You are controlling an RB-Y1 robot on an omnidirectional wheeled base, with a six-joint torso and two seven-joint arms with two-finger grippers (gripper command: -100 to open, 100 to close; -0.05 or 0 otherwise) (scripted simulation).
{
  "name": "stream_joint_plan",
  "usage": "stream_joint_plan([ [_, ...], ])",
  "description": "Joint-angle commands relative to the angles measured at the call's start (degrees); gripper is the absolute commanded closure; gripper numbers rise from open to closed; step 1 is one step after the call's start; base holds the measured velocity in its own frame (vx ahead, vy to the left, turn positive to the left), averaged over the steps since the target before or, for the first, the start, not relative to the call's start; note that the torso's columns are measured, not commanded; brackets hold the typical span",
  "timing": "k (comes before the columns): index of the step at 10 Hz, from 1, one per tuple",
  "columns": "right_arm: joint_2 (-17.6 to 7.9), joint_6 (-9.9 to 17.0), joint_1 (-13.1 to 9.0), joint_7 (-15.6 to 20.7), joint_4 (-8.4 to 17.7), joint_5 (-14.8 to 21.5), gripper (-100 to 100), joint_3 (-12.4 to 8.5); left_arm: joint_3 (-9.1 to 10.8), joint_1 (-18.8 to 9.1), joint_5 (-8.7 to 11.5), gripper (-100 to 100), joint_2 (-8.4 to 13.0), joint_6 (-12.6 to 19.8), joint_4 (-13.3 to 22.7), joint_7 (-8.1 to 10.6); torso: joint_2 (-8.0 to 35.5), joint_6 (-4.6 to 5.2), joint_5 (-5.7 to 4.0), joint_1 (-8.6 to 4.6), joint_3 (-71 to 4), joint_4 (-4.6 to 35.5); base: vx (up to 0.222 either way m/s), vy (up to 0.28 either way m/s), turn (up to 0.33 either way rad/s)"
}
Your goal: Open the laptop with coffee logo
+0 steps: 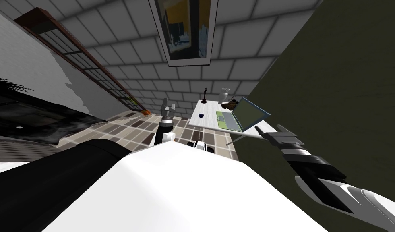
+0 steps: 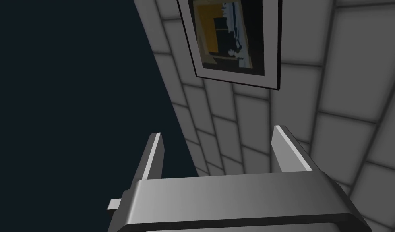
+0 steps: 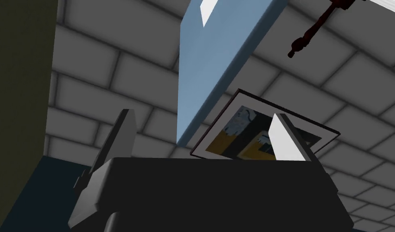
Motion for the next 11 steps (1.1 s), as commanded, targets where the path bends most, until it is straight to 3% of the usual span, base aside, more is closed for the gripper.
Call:
stream_joint_plan([
  [1,-4.3,1.3,0.9,2.3,1.6,3.3,-100,-2.7,0.00,0.0,0.0,0,0.0,0.0,0.0,0.00,0.0,0.01,0.01,0.02,0.0,0.0,0.039,0.098,0.016],
  [8,-12.8,4.1,2.4,6.9,4.3,10.3,-100,-7.8,0.00,0.0,0.0,0,0.0,0.0,0.0,0.00,0.1,0.01,0.00,-0.02,0.0,0.0,0.022,0.080,0.014],
  [10,-12.9,4.2,2.7,6.9,4.1,10.4,-100,-8.0,0.01,0.0,0.0,0,0.0,0.0,0.0,0.00,0.0,0.00,-0.01,0.00,0.0,0.0,0.018,0.041,0.004],
  [11,-13.9,5.6,2.5,6.5,6.4,10.4,-100,-8.3,0.01,0.0,0.0,0,0.0,0.0,0.0,0.00,0.1,0.02,-0.02,-0.06,0.0,0.0,-0.071,0.001,0.332],
])
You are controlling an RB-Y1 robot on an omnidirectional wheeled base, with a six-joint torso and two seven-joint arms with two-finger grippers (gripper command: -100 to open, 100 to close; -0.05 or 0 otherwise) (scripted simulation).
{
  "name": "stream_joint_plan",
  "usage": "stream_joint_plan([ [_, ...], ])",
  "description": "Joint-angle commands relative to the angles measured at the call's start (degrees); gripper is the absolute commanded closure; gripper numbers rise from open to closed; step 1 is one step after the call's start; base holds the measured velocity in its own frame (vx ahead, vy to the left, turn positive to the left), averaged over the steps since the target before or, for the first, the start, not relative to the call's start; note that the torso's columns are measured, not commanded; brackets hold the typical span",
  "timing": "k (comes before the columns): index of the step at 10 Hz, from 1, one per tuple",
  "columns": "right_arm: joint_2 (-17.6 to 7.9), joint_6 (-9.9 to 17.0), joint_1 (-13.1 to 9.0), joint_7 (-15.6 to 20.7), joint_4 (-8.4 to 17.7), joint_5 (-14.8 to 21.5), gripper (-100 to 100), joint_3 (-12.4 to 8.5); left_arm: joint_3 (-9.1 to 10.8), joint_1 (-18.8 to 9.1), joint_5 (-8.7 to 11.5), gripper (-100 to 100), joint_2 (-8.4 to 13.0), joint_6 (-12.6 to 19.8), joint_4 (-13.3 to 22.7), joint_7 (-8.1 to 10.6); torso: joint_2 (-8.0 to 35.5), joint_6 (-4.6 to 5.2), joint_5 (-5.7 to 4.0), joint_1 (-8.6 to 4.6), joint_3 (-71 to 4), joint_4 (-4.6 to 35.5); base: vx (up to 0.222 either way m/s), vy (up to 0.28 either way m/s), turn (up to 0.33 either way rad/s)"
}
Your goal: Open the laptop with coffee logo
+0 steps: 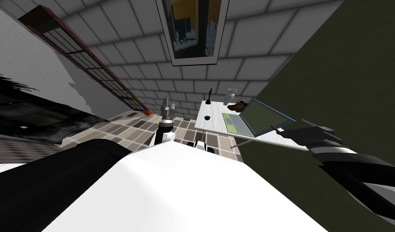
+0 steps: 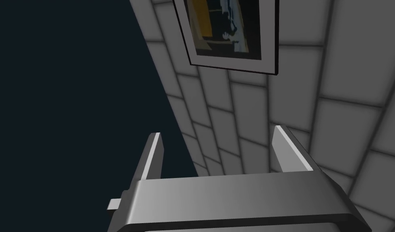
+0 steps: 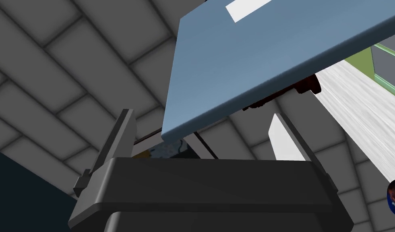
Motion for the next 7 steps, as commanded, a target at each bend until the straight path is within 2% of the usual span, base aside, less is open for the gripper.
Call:
stream_joint_plan([
  [1,-1.4,2.0,-0.3,-0.7,3.3,-0.1,-100,-0.3,-0.01,0.0,0.0,0,0.0,0.0,0.0,0.00,0.2,-0.09,-0.01,-0.02,0.1,0.0,-0.120,0.003,0.406],
  [2,-1.8,2.7,-0.4,-1.0,4.4,-0.2,-100,-0.4,-0.01,0.0,0.0,0,0.0,0.0,0.0,0.00,0.3,-0.01,0.01,0.06,0.2,0.1,-0.117,-0.008,0.233],
  [3,-2.7,4.1,-0.6,-1.4,6.7,-0.3,-100,-0.7,0.00,0.0,0.0,0,0.0,0.0,0.0,0.00,0.2,0.06,0.02,0.05,0.1,0.1,-0.178,0.008,0.348],
  [4,-2.7,4.1,-0.6,-1.4,6.7,-0.3,-100,-0.7,-0.01,0.0,0.0,0,0.0,0.0,0.0,0.00,0.2,-0.03,0.04,0.13,0.1,0.1,-0.136,0.012,0.185],
  [5,-3.6,5.4,-0.8,-1.9,8.9,-0.4,-100,-0.9,0.00,0.0,0.0,0,0.0,0.0,0.0,0.00,0.0,0.06,0.05,0.14,0.0,0.0,-0.111,0.022,0.313],
  [7,-4.5,6.8,-0.9,-2.4,11.1,-0.5,-100,-1.1,0.00,0.0,0.0,0,0.0,0.0,0.0,0.00,-0.2,-0.02,0.04,0.15,-0.1,-0.1,-0.108,0.028,0.304],
])
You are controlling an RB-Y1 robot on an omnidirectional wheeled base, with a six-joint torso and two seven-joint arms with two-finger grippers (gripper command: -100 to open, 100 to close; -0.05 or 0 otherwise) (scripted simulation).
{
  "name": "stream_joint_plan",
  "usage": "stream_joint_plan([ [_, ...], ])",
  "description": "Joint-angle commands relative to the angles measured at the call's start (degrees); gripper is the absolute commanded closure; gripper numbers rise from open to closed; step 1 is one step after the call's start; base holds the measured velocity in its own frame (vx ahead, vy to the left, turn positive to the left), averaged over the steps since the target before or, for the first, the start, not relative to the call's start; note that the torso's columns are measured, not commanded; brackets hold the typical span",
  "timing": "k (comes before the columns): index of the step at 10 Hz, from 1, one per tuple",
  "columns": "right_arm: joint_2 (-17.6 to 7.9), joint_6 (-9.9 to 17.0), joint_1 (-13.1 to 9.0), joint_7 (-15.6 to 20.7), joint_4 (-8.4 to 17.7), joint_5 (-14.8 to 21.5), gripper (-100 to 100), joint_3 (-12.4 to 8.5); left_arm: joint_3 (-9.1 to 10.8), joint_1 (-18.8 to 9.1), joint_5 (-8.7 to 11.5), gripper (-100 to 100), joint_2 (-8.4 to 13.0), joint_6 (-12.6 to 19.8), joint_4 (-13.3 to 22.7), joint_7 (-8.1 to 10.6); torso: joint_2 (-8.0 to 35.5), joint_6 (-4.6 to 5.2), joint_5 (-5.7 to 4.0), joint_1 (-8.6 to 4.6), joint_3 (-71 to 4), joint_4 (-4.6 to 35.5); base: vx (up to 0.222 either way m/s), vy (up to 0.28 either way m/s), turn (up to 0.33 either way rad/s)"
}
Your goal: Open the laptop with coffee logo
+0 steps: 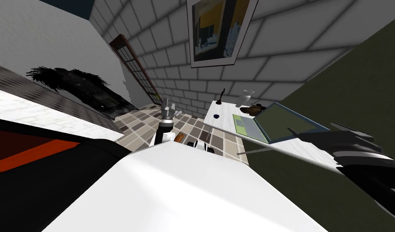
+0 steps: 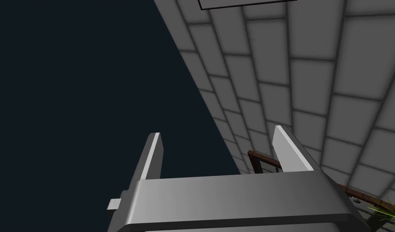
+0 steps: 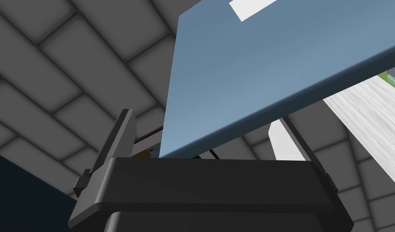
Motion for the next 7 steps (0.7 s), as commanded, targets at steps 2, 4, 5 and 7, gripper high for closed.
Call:
stream_joint_plan([
  [2,0.0,0.1,-0.4,0.1,0.0,0.1,100,0.4,0.01,0.0,0.0,0,0.0,0.0,0.0,0.00,0.0,0.08,-0.03,-0.13,0.0,0.0,0.001,-0.006,-0.141],
  [4,0.9,-1.3,-0.2,0.6,-2.2,0.2,100,0.6,0.02,0.0,0.0,0,0.0,0.0,0.0,0.00,-0.2,0.23,-0.21,-0.19,0.0,-0.1,0.139,-0.012,-0.347],
  [5,1.8,-2.6,0.0,1.1,-4.4,0.3,100,0.9,0.02,0.0,0.0,0,0.0,0.0,0.0,0.00,0.0,0.10,-0.22,-0.28,0.0,-0.1,0.159,-0.014,-0.355],
  [7,2.7,-4.0,0.1,1.6,-6.7,0.4,100,1.1,0.02,0.0,0.0,0,0.0,0.0,0.0,0.00,0.1,0.06,-0.27,-0.43,0.1,-0.1,0.135,-0.013,-0.296],
])
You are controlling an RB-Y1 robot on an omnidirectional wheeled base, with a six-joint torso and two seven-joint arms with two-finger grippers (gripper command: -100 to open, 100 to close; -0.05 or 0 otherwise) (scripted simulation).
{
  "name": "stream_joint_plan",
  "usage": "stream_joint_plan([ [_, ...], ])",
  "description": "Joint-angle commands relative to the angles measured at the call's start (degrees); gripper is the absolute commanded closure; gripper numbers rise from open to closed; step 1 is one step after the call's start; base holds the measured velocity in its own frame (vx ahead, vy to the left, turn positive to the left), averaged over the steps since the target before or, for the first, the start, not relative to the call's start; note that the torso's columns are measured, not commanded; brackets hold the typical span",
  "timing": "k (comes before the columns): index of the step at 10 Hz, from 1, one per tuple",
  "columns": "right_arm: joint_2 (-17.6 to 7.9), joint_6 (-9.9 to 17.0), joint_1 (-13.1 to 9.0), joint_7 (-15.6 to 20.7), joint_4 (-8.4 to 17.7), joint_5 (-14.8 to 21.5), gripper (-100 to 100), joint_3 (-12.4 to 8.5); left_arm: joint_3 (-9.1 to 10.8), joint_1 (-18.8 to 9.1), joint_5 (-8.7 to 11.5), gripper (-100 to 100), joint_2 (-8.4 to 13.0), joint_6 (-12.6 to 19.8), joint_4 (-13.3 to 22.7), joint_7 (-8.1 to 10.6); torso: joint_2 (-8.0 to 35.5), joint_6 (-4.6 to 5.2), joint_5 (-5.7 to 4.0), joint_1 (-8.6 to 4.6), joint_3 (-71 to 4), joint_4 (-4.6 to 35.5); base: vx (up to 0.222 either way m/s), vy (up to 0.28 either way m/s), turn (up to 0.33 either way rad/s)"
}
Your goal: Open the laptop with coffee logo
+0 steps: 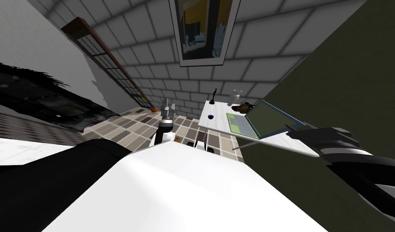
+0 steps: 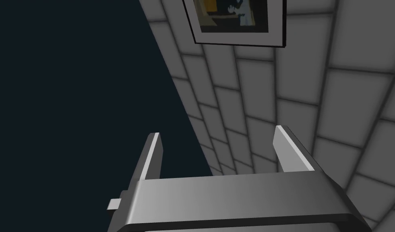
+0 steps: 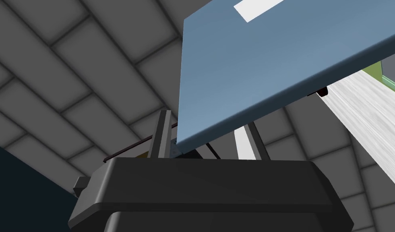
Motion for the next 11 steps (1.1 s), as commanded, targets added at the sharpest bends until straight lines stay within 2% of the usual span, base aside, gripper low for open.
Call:
stream_joint_plan([
  [1,1.4,-1.9,0.5,0.8,-3.0,0.2,100,0.6,0.00,0.0,0.0,0,0.0,0.0,0.0,0.00,0.1,0.00,-0.02,0.00,0.1,0.0,0.094,-0.023,-0.215],
  [2,1.8,-2.6,0.6,1.1,-4.2,0.3,100,0.7,0.00,0.0,0.0,0,0.0,0.0,0.0,0.00,0.2,0.04,-0.04,0.03,0.1,0.0,0.098,-0.020,-0.220],
  [3,1.6,-1.8,0.5,0.8,-4.0,0.2,100,0.1,0.00,0.0,0.0,0,0.0,0.0,0.0,0.00,0.1,0.08,-0.10,0.08,0.1,0.0,0.045,0.000,-0.047],
  [4,2.2,-0.7,1.0,3.5,-5.7,2.8,100,0.9,-0.01,0.0,0.0,0,0.0,0.0,0.0,0.00,0.1,-0.07,-0.03,0.08,0.1,0.0,0.018,0.035,0.039],
  [7,3.0,1.1,1.9,7.3,-8.0,6.6,100,1.9,-0.01,0.0,0.0,0,0.0,0.0,0.0,0.00,-0.2,-0.22,-0.08,0.44,-0.1,-0.2,0.018,0.059,0.032],
  [11,4.1,3.6,3.0,12.5,-11.0,11.7,100,3.3,-0.02,0.0,0.0,0,0.0,0.0,0.0,0.00,-0.3,-0.16,0.01,0.14,-0.2,-0.1,0.015,0.065,0.042],
])
